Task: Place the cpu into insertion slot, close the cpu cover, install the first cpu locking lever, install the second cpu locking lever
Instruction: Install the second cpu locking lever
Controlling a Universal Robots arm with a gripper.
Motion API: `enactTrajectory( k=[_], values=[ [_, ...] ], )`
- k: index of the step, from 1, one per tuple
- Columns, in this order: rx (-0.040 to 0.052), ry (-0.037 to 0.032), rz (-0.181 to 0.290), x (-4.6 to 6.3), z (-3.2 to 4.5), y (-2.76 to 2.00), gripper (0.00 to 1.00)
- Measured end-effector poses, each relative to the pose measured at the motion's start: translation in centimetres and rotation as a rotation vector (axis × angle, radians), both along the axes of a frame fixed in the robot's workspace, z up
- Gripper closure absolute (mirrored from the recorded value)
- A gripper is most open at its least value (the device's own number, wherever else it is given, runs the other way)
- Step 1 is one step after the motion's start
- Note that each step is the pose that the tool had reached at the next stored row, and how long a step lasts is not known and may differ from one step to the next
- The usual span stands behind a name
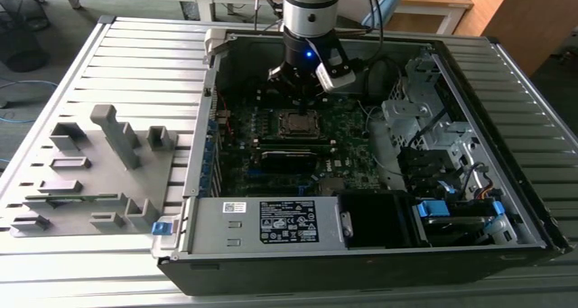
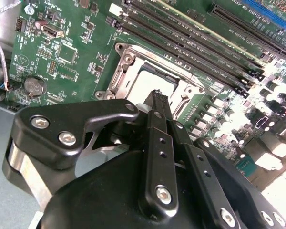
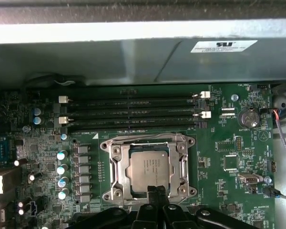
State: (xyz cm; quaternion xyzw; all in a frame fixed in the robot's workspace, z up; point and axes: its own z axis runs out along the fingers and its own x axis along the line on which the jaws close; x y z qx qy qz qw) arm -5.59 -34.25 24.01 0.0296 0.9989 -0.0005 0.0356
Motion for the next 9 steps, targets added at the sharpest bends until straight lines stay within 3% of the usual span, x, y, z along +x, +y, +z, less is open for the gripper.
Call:
enactTrajectory(
  k=[6,9],
  values=[
    [-0.0002,0.001,0.0,0.0,0.01,-0.01,0.9],
    [-0.0002,0.0091,0.0,0.01,0.0,-0.01,0.9]
  ],
)
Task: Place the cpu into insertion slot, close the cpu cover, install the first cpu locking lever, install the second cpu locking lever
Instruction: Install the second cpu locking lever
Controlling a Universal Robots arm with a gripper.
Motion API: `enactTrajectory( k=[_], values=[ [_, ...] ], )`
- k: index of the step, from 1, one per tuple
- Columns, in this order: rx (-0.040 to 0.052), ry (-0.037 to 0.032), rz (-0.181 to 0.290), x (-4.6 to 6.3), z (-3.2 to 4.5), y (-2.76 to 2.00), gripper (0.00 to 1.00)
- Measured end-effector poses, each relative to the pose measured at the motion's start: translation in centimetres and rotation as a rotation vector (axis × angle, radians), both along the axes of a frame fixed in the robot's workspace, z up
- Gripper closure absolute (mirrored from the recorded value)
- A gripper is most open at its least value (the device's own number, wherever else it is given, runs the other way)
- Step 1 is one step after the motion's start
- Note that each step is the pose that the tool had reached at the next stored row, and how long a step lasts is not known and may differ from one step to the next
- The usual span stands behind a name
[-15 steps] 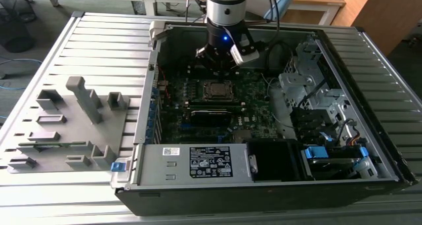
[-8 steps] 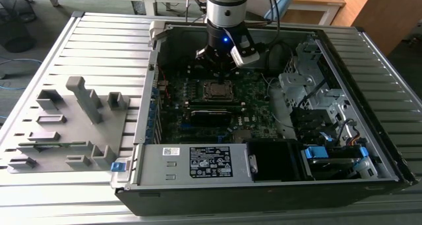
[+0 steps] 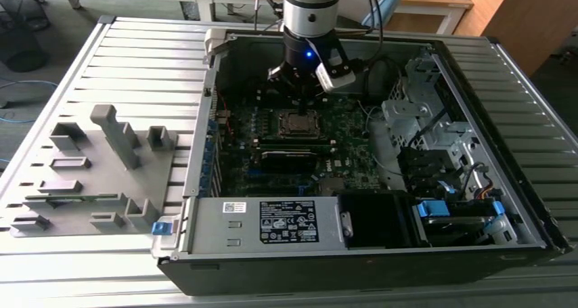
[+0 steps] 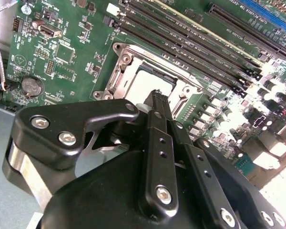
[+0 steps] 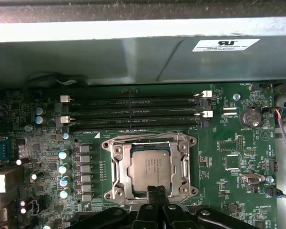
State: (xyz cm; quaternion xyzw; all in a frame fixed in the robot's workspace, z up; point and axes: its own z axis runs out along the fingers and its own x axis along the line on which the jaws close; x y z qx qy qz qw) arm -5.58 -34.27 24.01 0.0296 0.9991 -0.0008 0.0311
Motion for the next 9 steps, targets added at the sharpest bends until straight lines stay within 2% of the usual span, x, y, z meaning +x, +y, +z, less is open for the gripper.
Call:
enactTrajectory(
  k=[5,9],
  values=[
    [0.0004,0.0004,0.0,0.0,-0.02,-0.01,0.9],
    [0.0002,0.0004,0.0,0.0,-0.01,-0.22,0.9]
  ],
)
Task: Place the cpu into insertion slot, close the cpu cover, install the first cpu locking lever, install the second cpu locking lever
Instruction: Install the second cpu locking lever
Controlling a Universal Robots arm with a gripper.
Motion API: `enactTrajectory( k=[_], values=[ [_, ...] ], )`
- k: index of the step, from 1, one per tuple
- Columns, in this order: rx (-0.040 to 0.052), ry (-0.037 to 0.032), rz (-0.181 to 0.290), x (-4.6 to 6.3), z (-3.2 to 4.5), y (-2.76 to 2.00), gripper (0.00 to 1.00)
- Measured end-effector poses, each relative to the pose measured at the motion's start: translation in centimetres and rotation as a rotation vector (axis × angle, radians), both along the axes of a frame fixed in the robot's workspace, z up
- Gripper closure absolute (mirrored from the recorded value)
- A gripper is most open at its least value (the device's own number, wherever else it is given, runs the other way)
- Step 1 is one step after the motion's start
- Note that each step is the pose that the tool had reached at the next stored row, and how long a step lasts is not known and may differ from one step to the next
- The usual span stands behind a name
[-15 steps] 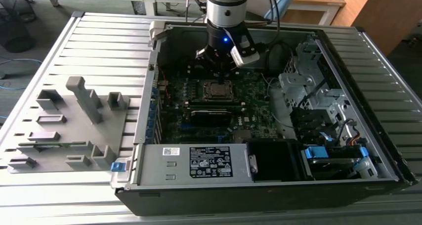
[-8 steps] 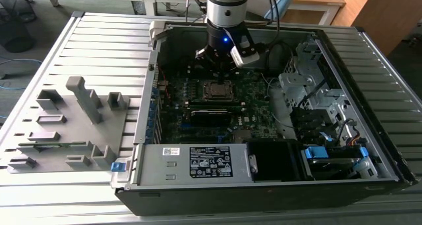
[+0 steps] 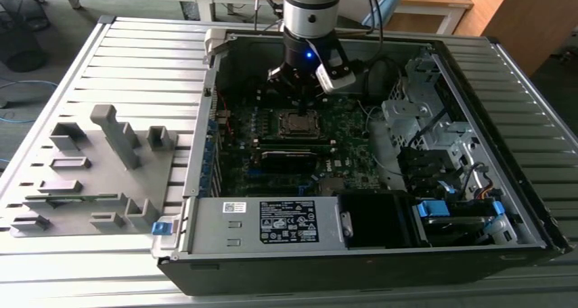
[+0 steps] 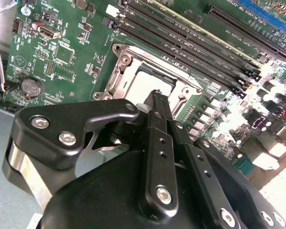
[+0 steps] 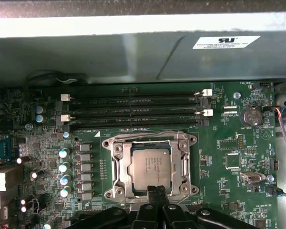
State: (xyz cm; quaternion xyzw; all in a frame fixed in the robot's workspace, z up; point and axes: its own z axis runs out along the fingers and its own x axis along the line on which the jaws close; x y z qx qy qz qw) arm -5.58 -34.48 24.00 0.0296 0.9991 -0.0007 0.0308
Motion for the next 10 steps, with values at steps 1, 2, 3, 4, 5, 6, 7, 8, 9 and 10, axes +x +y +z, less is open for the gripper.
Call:
enactTrajectory(
  k=[1,2,3,4,5,6,7,8,9,10],
  values=[
    [0.0,0.0,0.0,0.0,0.0,-0.07,0.9],
    [-0.0001,0.0,0.0,0.0,0.0,-0.14,0.9],
    [0.0,0.0,0.0,0.0,0.0,-0.2,0.9],
    [0.0,0.0,0.0,0.0,0.0,-0.26,0.9],
    [0.0,0.0,0.0,0.0,0.0,-0.33,0.9],
    [-0.0001,0.0,0.0,0.0,0.0,-0.37,0.9],
    [0.0,0.0,0.0,-0.01,0.0,-0.37,0.9],
    [0.0,0.0,0.0,0.0,0.0,-0.38,0.9],
    [-0.0001,0.0,0.0,0.0,0.0,-0.38,0.9],
    [-0.0001,0.0,0.0,0.0,0.0,-0.71,0.9]
  ],
)
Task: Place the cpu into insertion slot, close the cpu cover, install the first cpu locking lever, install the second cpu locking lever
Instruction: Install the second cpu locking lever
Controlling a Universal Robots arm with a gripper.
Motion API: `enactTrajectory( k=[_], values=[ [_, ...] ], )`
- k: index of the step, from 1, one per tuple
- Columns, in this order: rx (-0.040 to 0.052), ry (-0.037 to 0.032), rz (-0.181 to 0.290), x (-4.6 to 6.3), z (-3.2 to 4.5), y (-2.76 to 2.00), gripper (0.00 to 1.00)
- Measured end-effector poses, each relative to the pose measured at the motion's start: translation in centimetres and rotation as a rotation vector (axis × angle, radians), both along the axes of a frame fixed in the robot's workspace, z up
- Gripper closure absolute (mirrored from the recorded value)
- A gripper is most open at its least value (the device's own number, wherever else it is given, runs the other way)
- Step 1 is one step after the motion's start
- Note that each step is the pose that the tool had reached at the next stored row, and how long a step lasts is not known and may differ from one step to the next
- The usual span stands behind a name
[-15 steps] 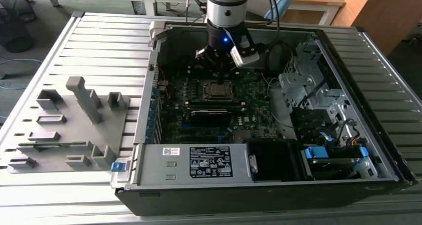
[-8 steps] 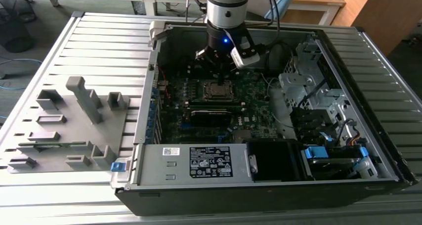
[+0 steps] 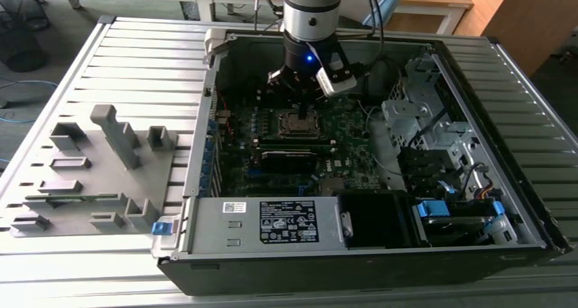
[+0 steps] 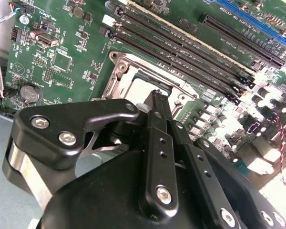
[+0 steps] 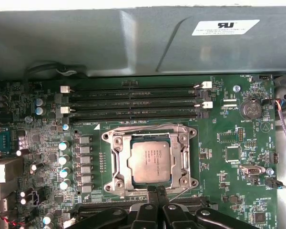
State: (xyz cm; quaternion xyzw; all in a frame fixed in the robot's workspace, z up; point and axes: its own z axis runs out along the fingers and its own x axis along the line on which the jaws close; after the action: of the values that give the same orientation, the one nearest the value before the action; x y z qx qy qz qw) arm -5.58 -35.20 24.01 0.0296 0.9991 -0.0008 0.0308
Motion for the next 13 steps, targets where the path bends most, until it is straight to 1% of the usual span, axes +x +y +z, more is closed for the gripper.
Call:
enactTrajectory(
  k=[1,4,8,13],
  values=[
    [0.0,0.0,0.0,0.0,0.0,-0.26,0.9],
    [0.0,0.0,0.0,0.0,0.0,-0.28,0.9],
    [0.0,0.0,0.0,0.0,0.0,-0.43,0.9],
    [-0.0001,0.0,0.0,0.0,0.0,-0.77,0.9]
  ],
)
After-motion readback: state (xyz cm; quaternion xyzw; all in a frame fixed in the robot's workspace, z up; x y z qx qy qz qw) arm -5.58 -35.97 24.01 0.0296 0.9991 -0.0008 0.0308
